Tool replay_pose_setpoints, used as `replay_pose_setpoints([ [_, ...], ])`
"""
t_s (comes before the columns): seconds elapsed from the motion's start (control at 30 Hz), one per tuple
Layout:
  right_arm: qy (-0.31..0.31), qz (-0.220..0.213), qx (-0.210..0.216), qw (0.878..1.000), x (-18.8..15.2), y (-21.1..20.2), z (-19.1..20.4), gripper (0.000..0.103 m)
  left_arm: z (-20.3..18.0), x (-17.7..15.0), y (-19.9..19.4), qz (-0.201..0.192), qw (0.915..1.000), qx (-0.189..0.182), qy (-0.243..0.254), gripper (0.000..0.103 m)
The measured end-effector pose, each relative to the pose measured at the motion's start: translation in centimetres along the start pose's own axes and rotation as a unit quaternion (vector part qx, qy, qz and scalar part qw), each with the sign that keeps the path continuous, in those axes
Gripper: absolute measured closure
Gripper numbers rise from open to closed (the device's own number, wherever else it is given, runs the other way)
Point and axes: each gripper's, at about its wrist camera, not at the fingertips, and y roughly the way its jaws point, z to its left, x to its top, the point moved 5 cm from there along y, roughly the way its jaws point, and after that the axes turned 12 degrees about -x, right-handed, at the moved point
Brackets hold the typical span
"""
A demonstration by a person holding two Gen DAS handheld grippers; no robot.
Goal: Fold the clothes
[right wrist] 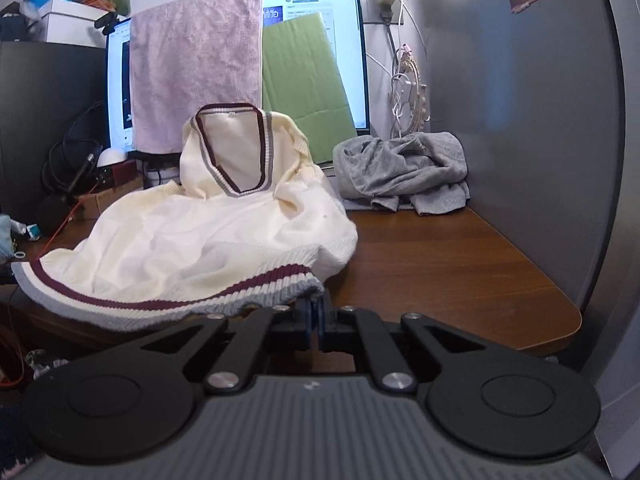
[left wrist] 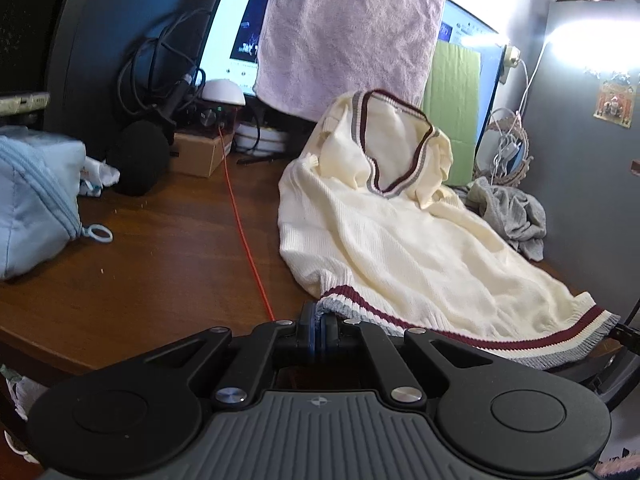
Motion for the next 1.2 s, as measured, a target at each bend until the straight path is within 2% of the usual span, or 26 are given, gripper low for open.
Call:
replay_pose_setpoints([
  [0.1, 0.004, -0.01, -0.001, 1.0, 2.2, 0.1, -0.8, 0.1, -0.9, 3.1, -1.4, -0.037, 0.9983, 0.004, 0.044, 0.101],
  [0.2, -0.03, 0.0, 0.017, 0.999, 5.9, 0.0, -0.7, 0.1, -2.6, 5.9, -1.5, 0.0, 0.9947, -0.009, 0.103, 0.101],
  [0.23, -0.045, 0.012, 0.027, 0.999, 7.1, 0.0, -0.6, 0.1, -3.0, 6.4, -0.8, 0.034, 0.9926, -0.016, 0.116, 0.101],
  [0.3, -0.069, 0.109, 0.078, 0.989, 8.3, 1.4, -0.3, 0.1, -3.4, 7.2, 0.9, 0.118, 0.9833, -0.031, 0.135, 0.101],
  [0.37, -0.11, 0.195, 0.093, 0.97, 9.2, 3.7, -0.1, 0.1, -3.6, 8.1, 2.9, 0.197, 0.9689, -0.042, 0.144, 0.101],
  [0.43, -0.112, 0.264, 0.088, 0.954, 11.1, 7.2, 0.0, 0.1, -3.6, 11.6, 6.2, 0.222, 0.9627, -0.015, 0.155, 0.101],
  [0.47, -0.12, 0.27, 0.075, 0.952, 13.0, 9.0, 0.3, 0.101, -3.7, 13.6, 7.8, 0.23, 0.9598, 0.0, 0.162, 0.101],
  [0.5, -0.137, 0.227, 0.047, 0.963, 16.5, 10.2, 1.0, 0.101, -4.0, 16.7, 9.3, 0.208, 0.963, 0.02, 0.171, 0.101],
  [0.53, -0.154, 0.183, 0.019, 0.971, 20.0, 11.3, 1.8, 0.101, -4.7, 20.7, 10.0, 0.155, 0.9683, 0.043, 0.191, 0.101],
  [0.57, -0.167, 0.135, -0.008, 0.977, 23.6, 12.3, 2.5, 0.101, -5.6, 24.8, 10.4, 0.095, 0.9698, 0.067, 0.214, 0.101],
  [0.6, -0.154, 0.057, -0.022, 0.986, 27.8, 11.8, 3.0, 0.101, -6.5, 28.6, 10.0, 0.032, 0.9706, 0.083, 0.224, 0.101],
  [0.63, -0.139, -0.018, -0.034, 0.99, 31.8, 11.1, 3.5, 0.101, -6.9, 30.9, 9.3, 0.004, 0.9725, 0.081, 0.218, 0.101],
  [0.67, -0.127, -0.053, -0.032, 0.99, 34.3, 10.5, 3.6, 0.101, -7.2, 32.7, 8.5, -0.012, 0.9751, 0.073, 0.209, 0.101],
  [0.7, -0.135, -0.044, -0.028, 0.989, 35.6, 10.5, 3.7, 0.101, -7.0, 32.4, 8.5, 0.016, 0.9748, 0.072, 0.21, 0.101],
  [0.73, -0.158, 0.002, -0.024, 0.987, 34.9, 11.3, 3.5, 0.101, -6.5, 31.4, 8.8, 0.06, 0.972, 0.074, 0.215, 0.101],
  [0.8, -0.203, 0.094, -0.016, 0.975, 33.5, 12.8, 3.1, 0.101, -5.7, 29.3, 9.1, 0.148, 0.9604, 0.078, 0.222, 0.101],
  [0.83, -0.223, 0.131, -0.02, 0.966, 31.8, 13.5, 2.5, 0.101, -4.9, 27.6, 9.3, 0.184, 0.9571, 0.073, 0.212, 0.101],
  [0.93, -0.228, 0.203, 0.009, 0.952, 26.9, 14.5, 1.3, 0.101, -2.5, 21.5, 9.6, 0.266, 0.9498, 0.05, 0.157, 0.101],
  [1.0, -0.233, 0.247, 0.029, 0.94, 23.7, 15.0, 0.9, 0.101, -1.2, 17.4, 10.0, 0.316, 0.939, 0.042, 0.129, 0.101],
  [1.07, -0.239, 0.285, 0.047, 0.927, 20.7, 15.4, 0.9, 0.101, -0.7, 14.5, 10.2, 0.347, 0.929, 0.035, 0.123, 0.101],
  [1.1, -0.253, 0.291, 0.047, 0.922, 19.4, 15.3, 1.0, 0.101, -0.7, 13.5, 10.2, 0.355, 0.9256, 0.032, 0.127, 0.101],
  [1.13, -0.266, 0.295, 0.048, 0.916, 18.2, 15.3, 1.0, 0.101, -0.8, 13.0, 9.9, 0.353, 0.9255, 0.029, 0.135, 0.101],
  [1.2, -0.268, 0.29, 0.053, 0.917, 16.8, 15.0, 1.0, 0.1, -1.1, 12.5, 9.0, 0.34, 0.9292, 0.018, 0.143, 0.101],
])
